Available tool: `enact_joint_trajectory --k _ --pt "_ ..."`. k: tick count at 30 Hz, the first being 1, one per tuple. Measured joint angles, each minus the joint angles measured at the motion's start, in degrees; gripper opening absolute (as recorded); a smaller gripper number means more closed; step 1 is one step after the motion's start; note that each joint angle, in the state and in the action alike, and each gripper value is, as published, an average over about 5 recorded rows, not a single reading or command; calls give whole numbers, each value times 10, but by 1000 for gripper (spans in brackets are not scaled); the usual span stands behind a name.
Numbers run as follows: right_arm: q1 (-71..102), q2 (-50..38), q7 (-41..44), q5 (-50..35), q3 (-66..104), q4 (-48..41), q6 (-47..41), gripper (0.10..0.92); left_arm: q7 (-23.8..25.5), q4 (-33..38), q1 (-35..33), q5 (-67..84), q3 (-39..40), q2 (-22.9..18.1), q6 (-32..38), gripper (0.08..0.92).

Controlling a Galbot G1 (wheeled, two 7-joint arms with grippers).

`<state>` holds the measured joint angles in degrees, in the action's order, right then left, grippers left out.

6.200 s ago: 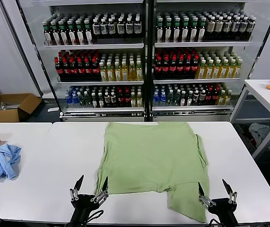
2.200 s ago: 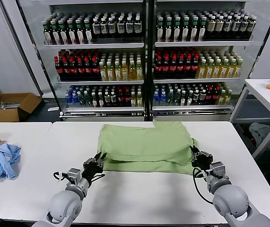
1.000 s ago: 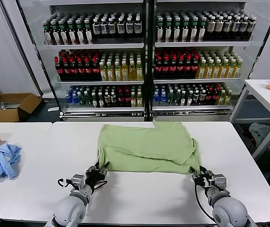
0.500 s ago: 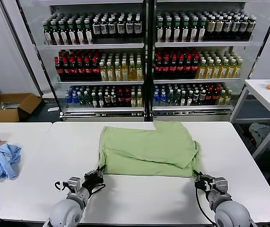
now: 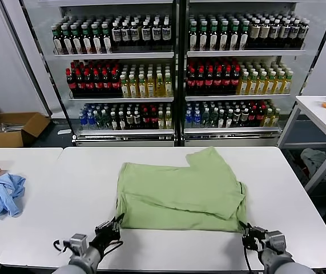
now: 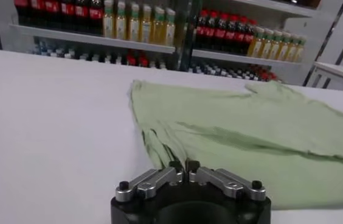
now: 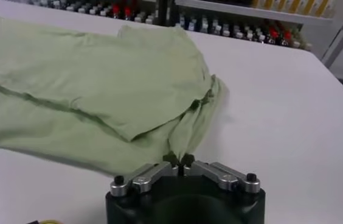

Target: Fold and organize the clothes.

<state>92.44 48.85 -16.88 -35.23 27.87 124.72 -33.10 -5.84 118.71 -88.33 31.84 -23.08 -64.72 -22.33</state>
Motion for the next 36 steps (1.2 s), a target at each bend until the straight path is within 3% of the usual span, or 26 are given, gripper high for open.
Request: enact_joint_trajectory --k 9,19,30,36 --pt "84 -19 6 20 41 61 -1 164 3 75 -111 -23 -35 0 -2 150" --pt "89 -40 3 19 78 97 12 436 10 115 -149 -31 -67 13 -8 426" --pt "-111 -39 -29 -42 -4 19 8 746 -13 56 -35 21 -67 49 -1 759" --pt "-266 -16 -41 -61 -92 -78 4 820 -26 -15 73 29 -27 54 -6 821"
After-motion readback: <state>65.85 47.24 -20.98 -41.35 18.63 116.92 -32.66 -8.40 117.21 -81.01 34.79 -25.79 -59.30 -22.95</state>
